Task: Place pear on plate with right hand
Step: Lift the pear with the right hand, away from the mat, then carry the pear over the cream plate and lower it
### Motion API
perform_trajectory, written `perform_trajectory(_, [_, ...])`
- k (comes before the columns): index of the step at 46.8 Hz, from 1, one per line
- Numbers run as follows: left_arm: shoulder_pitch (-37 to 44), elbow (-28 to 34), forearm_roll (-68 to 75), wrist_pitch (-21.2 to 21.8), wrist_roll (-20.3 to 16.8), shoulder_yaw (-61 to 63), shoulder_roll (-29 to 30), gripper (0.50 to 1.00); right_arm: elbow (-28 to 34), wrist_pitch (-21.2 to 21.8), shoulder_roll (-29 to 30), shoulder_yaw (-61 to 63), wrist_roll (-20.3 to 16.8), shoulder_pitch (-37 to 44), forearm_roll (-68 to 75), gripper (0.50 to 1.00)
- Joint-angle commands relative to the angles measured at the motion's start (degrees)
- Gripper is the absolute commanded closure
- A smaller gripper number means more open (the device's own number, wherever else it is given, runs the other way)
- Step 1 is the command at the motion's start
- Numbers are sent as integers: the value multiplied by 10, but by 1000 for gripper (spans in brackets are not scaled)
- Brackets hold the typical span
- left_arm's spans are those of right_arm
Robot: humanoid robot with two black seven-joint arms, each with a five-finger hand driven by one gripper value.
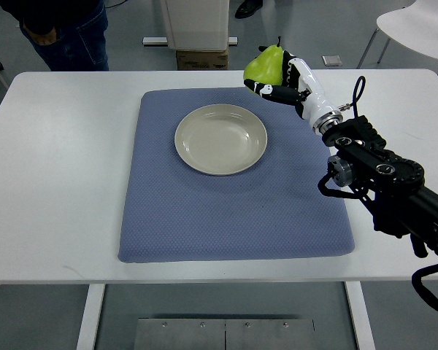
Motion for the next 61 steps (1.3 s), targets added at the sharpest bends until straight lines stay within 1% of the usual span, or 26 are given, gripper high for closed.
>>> perform_trajectory(1, [0, 0, -1, 1, 0, 0, 0, 500, 0, 7, 0, -5, 0, 3, 0, 1000])
perform_trajectory(16, [0, 0, 0, 0, 0, 0, 0, 500, 1, 38, 0, -27, -4, 10, 0, 1000])
perform_trajectory(29, [0, 0, 0, 1, 0, 0, 0, 500, 1, 86, 0, -35, -10, 9, 0, 1000])
perform_trajectory(38, [0, 0, 0, 0, 0, 0, 0, 500, 0, 111, 0, -41, -12, 7, 0, 1000])
perform_trajectory(45, [0, 0, 0, 0, 0, 0, 0, 500, 0, 119, 0, -47, -12, 5, -1, 1000])
perform_trajectory(61, [0, 0, 0, 1, 0, 0, 0, 500, 0, 116, 0, -62, -9, -9, 0, 1000])
